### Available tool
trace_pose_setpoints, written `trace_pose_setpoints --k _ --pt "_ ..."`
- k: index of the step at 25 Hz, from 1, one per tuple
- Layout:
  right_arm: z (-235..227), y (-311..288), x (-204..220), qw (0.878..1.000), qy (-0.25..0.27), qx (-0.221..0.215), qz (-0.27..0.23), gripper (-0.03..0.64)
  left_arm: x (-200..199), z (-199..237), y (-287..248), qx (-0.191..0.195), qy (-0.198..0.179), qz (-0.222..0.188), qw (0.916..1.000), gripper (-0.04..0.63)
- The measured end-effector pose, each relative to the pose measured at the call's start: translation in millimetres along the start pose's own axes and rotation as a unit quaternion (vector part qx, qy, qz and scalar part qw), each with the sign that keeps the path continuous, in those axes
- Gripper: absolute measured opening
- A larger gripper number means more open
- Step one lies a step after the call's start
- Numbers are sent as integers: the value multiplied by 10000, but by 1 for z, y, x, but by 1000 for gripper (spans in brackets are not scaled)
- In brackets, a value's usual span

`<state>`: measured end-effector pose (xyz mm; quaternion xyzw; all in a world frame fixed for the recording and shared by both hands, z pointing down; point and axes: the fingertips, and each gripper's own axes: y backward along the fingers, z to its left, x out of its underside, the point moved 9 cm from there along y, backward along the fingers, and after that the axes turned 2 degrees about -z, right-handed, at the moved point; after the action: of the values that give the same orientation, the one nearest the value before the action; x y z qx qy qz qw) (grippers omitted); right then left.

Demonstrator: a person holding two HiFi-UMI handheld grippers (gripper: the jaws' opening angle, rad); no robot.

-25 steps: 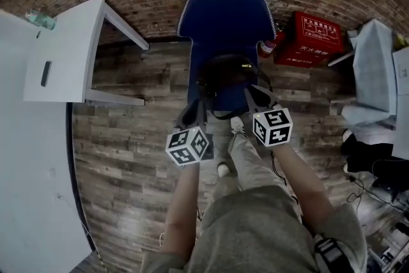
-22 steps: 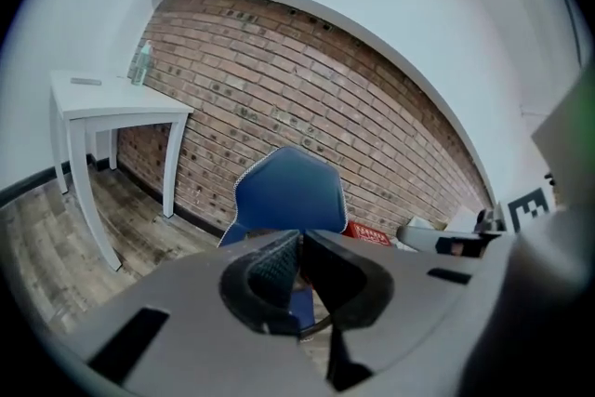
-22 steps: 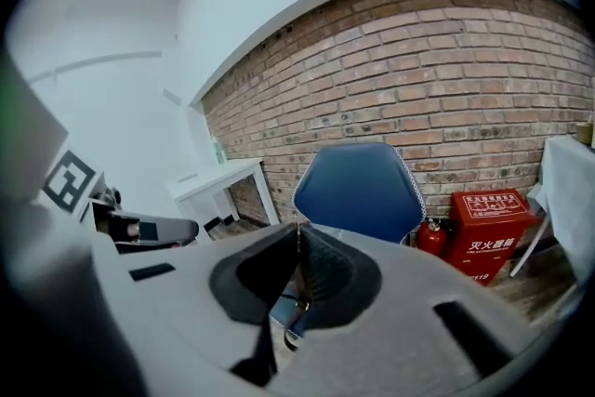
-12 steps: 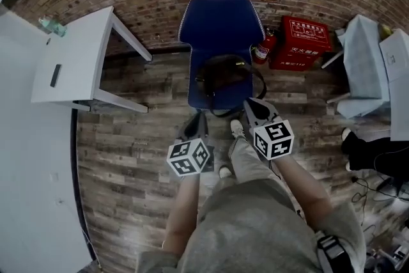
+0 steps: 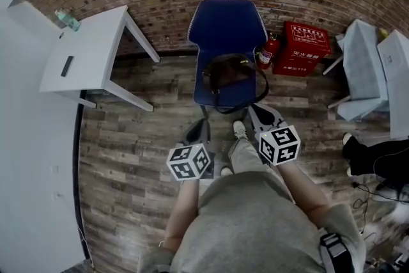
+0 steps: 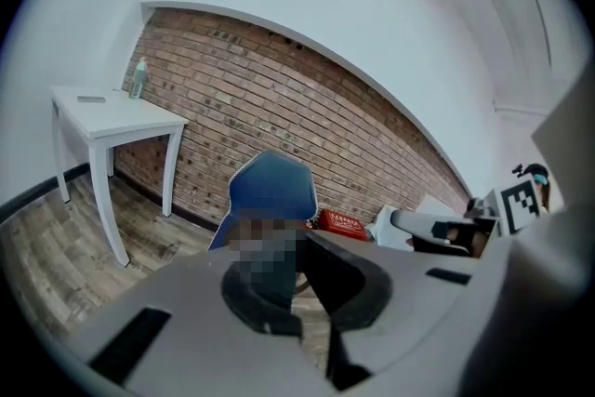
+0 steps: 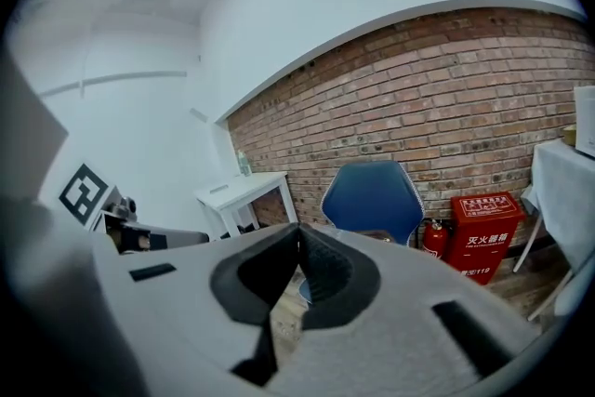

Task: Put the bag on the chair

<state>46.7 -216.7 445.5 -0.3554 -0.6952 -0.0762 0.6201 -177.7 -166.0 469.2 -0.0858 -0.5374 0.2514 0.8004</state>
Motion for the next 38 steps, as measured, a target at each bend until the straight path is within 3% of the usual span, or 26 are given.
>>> trace_pose_setpoints --k 13,38 --pt "41 43 3 9994 0 -318 -128 4 13 -5 52 160 -18 17 9999 2" --pt "59 54 -1 9990 36 -274 -350 3 13 -3 60 328 48 -2 9994 2"
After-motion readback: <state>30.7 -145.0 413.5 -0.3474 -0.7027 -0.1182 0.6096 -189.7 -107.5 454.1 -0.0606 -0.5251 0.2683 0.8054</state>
